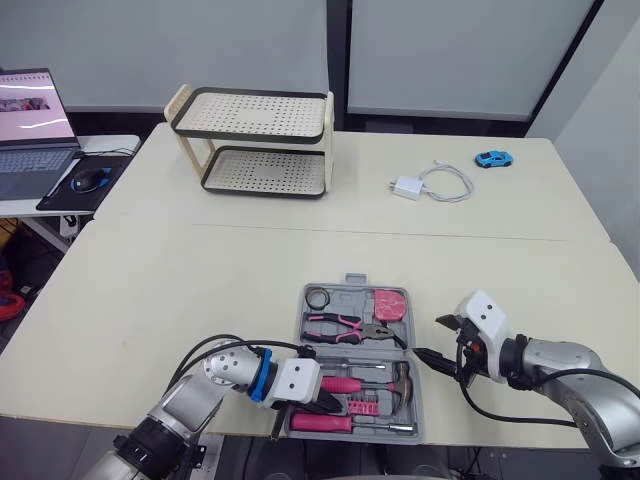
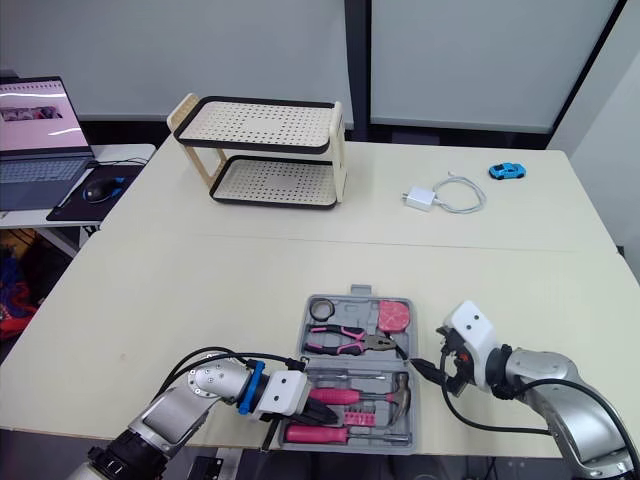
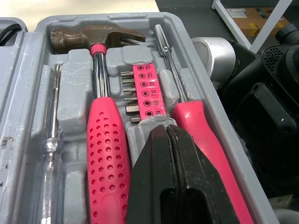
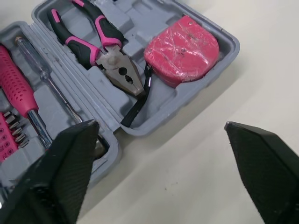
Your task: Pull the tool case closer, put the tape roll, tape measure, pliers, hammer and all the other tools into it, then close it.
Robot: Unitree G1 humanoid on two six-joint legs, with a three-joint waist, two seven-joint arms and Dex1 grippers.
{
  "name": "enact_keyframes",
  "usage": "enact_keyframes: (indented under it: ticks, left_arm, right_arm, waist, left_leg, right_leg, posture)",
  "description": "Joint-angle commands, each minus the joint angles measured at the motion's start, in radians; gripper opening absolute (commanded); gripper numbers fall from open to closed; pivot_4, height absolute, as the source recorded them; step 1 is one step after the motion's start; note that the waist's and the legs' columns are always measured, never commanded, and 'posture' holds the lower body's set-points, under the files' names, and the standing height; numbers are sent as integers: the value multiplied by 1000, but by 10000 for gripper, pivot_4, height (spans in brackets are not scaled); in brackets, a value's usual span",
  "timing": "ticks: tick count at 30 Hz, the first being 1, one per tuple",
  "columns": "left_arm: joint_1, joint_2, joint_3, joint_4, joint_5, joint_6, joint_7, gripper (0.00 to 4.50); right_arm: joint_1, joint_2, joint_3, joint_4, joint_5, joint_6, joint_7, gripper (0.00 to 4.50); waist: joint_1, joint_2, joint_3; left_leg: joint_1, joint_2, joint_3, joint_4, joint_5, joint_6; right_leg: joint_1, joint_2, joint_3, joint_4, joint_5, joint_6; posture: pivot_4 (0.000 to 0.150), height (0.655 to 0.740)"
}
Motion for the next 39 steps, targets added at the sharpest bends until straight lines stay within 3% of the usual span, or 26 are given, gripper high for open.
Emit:
enact_keyframes:
  ticks: [1,4,9,28,39]
  left_arm:
    - [5,4,-23,28,55,24,18,0]
    - [10,11,-26,7,55,42,15,0]
    - [3,22,-34,-15,54,65,4,0]
    - [-14,43,-64,-41,65,113,-25,0]
    - [-22,60,-78,-23,74,104,-56,0]
  right_arm:
    - [-75,54,-62,-9,85,111,-46,44691]
    - [-176,114,-98,42,149,247,-90,44691]
    - [-322,184,-90,199,133,374,-190,44691]
    - [-454,350,-29,523,153,398,-220,44691]
    - [-496,362,-27,604,211,314,-49,44691]
  waist:
    - [0,0,0]
    - [-1,1,0]
    - [2,0,1]
    - [-23,2,1]
    - [-31,2,0]
  left_leg:
    - [0,0,0,0,0,0]
    - [0,0,1,0,0,0]
    - [-3,-1,2,-1,0,0]
    - [-3,0,2,-3,0,1]
    - [-2,0,2,-5,0,1]
  right_leg:
    - [0,0,0,0,0,0]
    - [-1,0,3,-1,0,1]
    - [-3,0,4,-2,0,0]
    - [-6,1,4,-1,0,0]
    - [-6,2,5,-1,0,0]
  posture:
    - [1500,7350]
    - [1500,7350]
    - [1500,7350]
    - [1500,7350]
    - [1500,7350]
